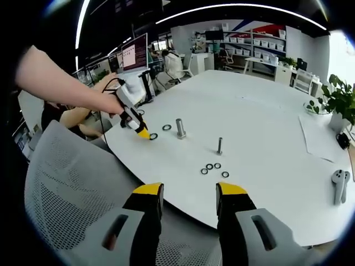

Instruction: Place the washer onto the threaded stud by aligning its center hole with the stud, sliding it down to the base, and recovering from edge contact or off-axis alignment until the washer reaches the visible bottom stop.

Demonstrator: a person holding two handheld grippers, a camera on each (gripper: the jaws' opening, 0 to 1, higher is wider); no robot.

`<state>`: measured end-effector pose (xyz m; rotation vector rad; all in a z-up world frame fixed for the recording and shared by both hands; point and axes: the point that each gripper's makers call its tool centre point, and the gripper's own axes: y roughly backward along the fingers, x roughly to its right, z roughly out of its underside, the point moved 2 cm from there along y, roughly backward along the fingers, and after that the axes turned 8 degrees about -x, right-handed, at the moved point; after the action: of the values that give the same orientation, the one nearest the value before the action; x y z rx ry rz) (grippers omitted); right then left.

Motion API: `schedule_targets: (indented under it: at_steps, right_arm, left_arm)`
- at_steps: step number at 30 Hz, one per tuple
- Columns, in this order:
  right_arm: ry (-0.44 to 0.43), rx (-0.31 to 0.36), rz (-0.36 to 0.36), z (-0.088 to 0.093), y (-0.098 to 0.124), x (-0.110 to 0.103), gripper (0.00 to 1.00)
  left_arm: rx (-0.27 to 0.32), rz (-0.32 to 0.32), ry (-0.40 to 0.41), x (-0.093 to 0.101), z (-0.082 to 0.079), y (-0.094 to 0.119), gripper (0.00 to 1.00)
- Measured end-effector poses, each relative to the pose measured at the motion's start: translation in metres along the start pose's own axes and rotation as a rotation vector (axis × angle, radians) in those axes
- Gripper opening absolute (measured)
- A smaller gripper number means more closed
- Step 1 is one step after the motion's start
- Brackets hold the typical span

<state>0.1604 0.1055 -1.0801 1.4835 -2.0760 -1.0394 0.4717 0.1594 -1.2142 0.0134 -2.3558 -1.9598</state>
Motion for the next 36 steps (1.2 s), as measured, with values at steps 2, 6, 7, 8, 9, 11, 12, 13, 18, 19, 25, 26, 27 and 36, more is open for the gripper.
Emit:
schedule_targets:
  at_steps: [2, 6, 7, 8, 9, 11, 12, 13, 18, 19, 25, 26, 27, 36]
  right_arm:
    - [-0.002, -0.001, 0.001, 0.0, 0.0, 0.0, 0.4]
    - [-0.002, -0.001, 0.0, 0.0, 0.0, 0.0, 0.4]
    - [-0.002, -0.002, 0.0, 0.001, 0.0, 0.0, 0.4]
    - [-0.001, -0.002, 0.001, 0.001, 0.0, 0.001, 0.4]
    - [-0.002, -0.002, 0.001, 0.001, -0.001, 0.001, 0.4]
    - [-0.002, -0.002, 0.0, 0.001, -0.001, 0.001, 0.4]
    - [0.0, -0.003, -0.001, 0.001, -0.001, 0.001, 0.4]
    - [0.001, -0.005, -0.001, 0.001, -0.002, 0.001, 0.4]
    - [0.002, -0.007, -0.002, 0.002, -0.001, 0.0, 0.4]
    - [0.002, -0.006, -0.002, 0.002, -0.001, 0.0, 0.4]
    - [0.004, -0.009, -0.004, 0.002, -0.001, 0.0, 0.39]
    - [0.005, -0.009, -0.004, 0.002, -0.002, 0.0, 0.39]
    - [0.006, -0.009, -0.004, 0.002, -0.002, 0.0, 0.39]
    - [0.006, -0.007, -0.005, 0.001, -0.002, 0.0, 0.39]
  left_arm:
    - [-0.004, -0.009, -0.003, -0.001, 0.0, -0.002, 0.3]
    - [-0.024, -0.007, 0.004, -0.005, 0.003, -0.01, 0.3]
    - [-0.026, -0.008, 0.002, -0.005, 0.003, -0.011, 0.3]
    - [-0.028, -0.011, 0.0, -0.006, 0.003, -0.011, 0.3]
    - [-0.014, -0.016, -0.007, -0.007, 0.0, -0.009, 0.29]
    - [-0.007, -0.007, 0.002, -0.008, -0.002, -0.008, 0.31]
    - [0.004, -0.003, 0.004, -0.009, -0.004, -0.009, 0.32]
    - [0.002, -0.009, -0.003, -0.009, -0.004, -0.01, 0.32]
    - [-0.023, -0.044, -0.103, -0.008, -0.004, -0.011, 0.31]
    - [-0.027, -0.043, -0.1, -0.009, -0.004, -0.011, 0.31]
    - [-0.026, -0.038, -0.098, -0.002, -0.009, -0.01, 0.34]
    - [-0.025, -0.039, -0.097, 0.0, -0.011, -0.01, 0.35]
    - [-0.024, -0.039, -0.099, 0.0, -0.012, -0.011, 0.35]
    - [-0.093, -0.04, -0.121, -0.002, -0.017, -0.013, 0.32]
